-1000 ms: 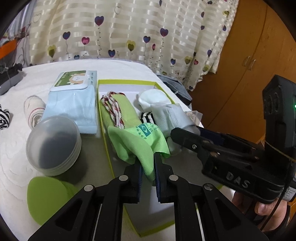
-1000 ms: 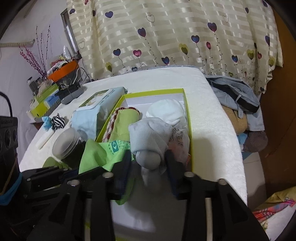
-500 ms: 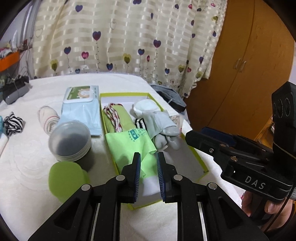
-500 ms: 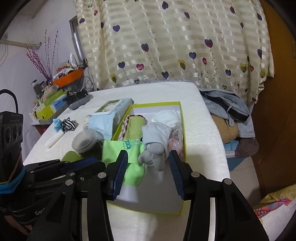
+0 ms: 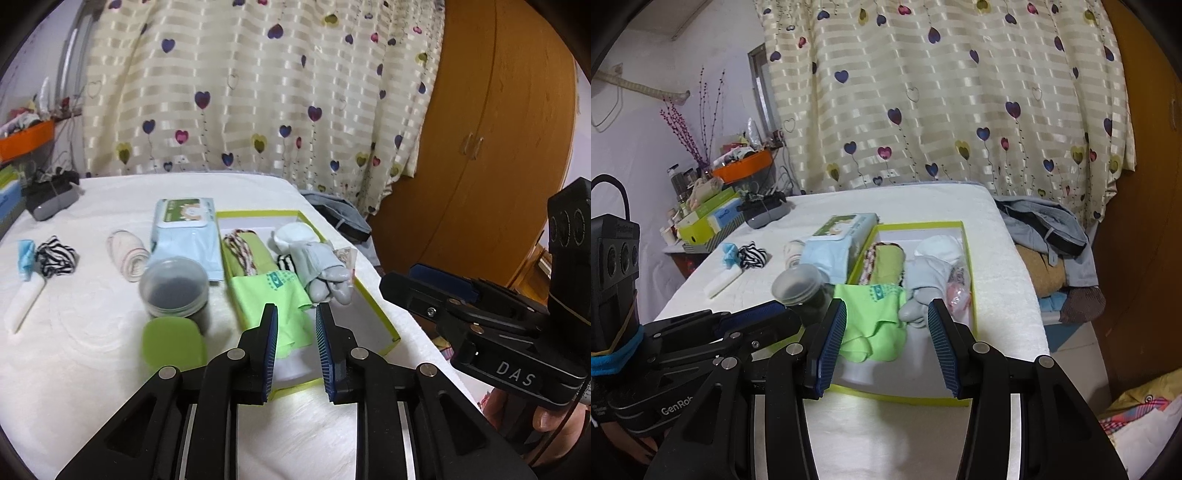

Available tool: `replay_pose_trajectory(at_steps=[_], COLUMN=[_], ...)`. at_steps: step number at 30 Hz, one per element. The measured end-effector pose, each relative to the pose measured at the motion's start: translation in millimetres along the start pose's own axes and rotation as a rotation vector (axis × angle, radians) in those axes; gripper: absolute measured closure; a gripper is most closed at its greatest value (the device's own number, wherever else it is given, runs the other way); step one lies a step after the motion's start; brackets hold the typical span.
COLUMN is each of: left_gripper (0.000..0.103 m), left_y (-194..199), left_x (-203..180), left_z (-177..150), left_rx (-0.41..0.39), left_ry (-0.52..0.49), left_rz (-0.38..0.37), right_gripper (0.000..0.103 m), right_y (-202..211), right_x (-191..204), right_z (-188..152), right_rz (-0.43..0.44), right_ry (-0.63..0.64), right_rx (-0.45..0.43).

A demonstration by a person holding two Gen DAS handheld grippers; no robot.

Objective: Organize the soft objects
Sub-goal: 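Withdraw both tools from the box and move toward the white roll and blue mask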

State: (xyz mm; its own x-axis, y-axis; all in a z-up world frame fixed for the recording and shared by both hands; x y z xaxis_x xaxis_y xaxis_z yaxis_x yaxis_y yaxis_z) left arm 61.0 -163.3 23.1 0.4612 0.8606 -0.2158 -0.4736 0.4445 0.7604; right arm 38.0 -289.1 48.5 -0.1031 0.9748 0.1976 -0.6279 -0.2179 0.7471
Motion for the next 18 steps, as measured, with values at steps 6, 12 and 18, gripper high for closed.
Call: replay_pose_trajectory(at_steps=[6, 12, 18], left_gripper=[0.083, 0.082, 0.082], left_y=[14, 23, 27], left_x=[13, 25, 36], left_z=[-6, -8, -10], left_rx=[-0.024, -0.038, -0.046], left_ry=[0.031, 0.055, 0.077], left_rz=[0.018, 0.029, 0.039], right_gripper=[0.051, 0.049, 0.049], right_y=[8, 12, 12], right_x=[14, 28, 40], right_z=[0, 1, 3], right_rz=[0.021, 0.046, 0.058], right_ry=[0.016, 0.042, 0.063], right_rx=[-0.023, -0.043, -0.046])
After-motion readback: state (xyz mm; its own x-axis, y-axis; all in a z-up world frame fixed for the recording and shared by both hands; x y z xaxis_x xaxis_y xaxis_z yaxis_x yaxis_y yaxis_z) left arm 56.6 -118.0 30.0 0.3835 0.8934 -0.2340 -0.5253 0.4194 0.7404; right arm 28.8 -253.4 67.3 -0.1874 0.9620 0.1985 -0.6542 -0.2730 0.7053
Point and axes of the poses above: each gripper's, at about its wrist camera, not at the fingertips, and y roughly against the way its jaws point, x to its left, z to its top, the point moved 4 cm from there along -y, roughly the way its jaws point, and after that the axes turned 15 degrees about x, right-handed, at the moved point
